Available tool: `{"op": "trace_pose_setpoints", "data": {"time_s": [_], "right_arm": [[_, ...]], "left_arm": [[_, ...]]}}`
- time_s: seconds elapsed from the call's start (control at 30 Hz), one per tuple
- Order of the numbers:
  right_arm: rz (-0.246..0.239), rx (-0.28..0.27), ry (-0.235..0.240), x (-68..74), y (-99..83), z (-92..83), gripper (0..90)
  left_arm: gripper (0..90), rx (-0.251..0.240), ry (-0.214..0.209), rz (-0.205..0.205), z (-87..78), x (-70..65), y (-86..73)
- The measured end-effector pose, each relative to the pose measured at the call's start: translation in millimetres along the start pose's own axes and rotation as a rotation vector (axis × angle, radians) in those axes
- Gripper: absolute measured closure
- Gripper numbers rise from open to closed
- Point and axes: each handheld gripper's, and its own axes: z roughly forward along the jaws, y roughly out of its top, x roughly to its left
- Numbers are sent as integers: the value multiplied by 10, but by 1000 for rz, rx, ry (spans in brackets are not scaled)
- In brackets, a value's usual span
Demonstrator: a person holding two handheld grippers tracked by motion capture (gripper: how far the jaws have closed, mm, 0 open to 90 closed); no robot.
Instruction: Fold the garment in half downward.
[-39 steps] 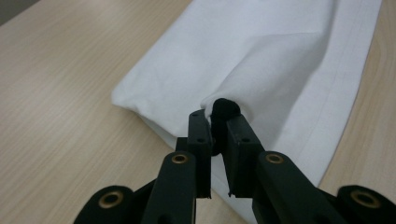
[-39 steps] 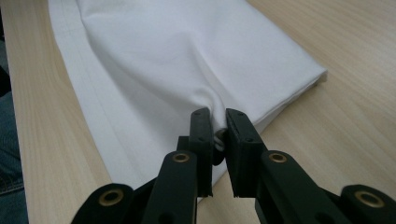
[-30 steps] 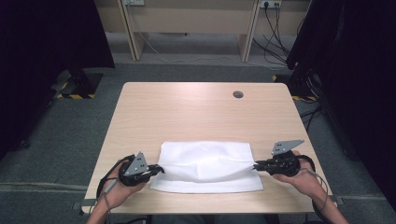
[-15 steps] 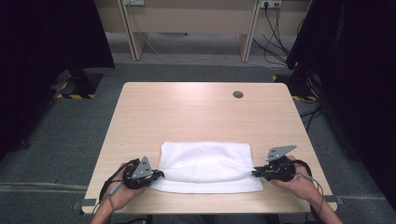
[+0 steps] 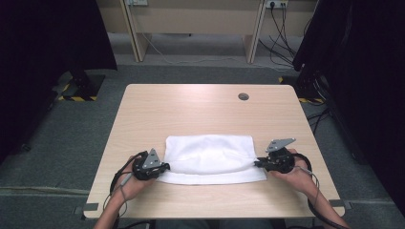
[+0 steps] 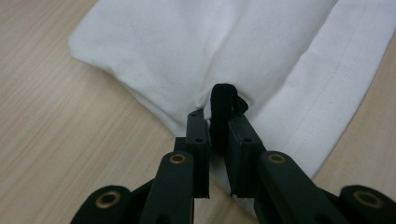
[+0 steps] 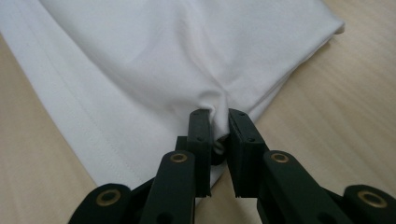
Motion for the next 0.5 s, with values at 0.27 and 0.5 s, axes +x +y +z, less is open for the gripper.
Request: {"op": "trace_pose_setpoints", "data": {"time_s": [0.27,0.5], "right_arm": [[14,1,-50,-187,173,130,804],[40,-1,-87,-328,283,229,791]], "left_arm": [[798,7,21,-24,128,197,91],[797,1,36,-54,224,322,148]]}}
